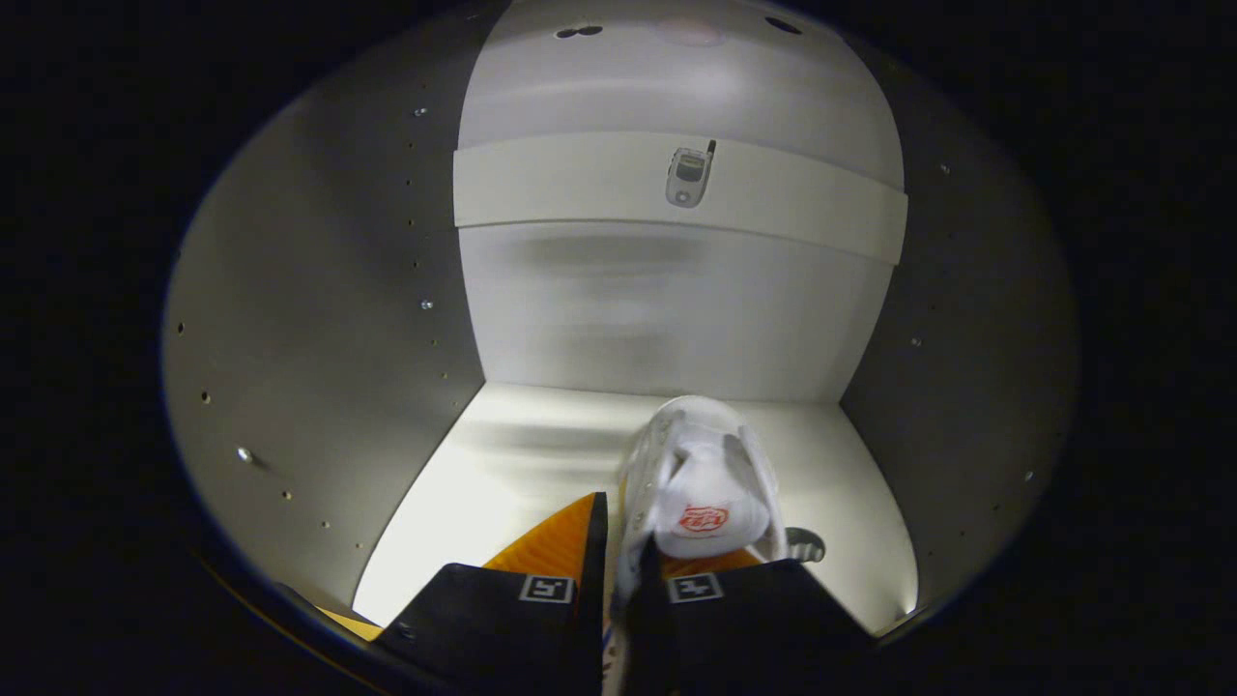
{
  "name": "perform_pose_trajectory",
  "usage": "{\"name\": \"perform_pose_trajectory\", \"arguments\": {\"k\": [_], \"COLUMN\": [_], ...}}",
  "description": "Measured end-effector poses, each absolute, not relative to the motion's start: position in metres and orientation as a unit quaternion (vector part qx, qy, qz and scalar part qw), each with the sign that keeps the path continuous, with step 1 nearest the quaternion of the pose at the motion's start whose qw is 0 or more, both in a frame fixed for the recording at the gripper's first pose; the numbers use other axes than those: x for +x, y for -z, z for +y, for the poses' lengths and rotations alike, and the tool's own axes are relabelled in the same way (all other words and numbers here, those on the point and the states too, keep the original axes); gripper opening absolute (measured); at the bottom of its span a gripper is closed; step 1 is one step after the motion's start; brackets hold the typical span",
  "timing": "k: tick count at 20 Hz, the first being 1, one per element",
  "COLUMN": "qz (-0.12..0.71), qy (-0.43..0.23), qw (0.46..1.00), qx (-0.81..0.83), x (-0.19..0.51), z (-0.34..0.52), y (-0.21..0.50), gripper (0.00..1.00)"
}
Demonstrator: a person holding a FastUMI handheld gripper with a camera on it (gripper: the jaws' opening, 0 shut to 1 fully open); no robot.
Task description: Open the shoe cabinet door, grab the shoes and put them into the shoe cabinet, then close the shoe cabinet door.
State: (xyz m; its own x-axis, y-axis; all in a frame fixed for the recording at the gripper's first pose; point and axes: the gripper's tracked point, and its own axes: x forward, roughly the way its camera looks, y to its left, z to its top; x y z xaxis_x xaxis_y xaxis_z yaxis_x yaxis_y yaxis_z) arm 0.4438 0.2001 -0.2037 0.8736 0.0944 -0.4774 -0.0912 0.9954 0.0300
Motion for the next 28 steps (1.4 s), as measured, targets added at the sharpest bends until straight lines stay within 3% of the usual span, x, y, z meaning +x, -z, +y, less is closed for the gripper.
{"name": "perform_pose_trajectory", "arguments": {"k": [3, 7, 20, 28], "qz": [0.247, 0.242, 0.148, 0.031], "qy": [-0.056, -0.064, -0.056, -0.132], "qw": [0.967, 0.968, 0.987, 0.99], "qx": [0.021, 0.02, 0.027, 0.043], "x": [0.436, 0.415, 0.317, 0.182], "z": [0.208, 0.215, 0.17, 0.189], "y": [0.199, 0.189, 0.108, 0.018], "gripper": [0.44, 0.96, 0.98, 0.98]}}
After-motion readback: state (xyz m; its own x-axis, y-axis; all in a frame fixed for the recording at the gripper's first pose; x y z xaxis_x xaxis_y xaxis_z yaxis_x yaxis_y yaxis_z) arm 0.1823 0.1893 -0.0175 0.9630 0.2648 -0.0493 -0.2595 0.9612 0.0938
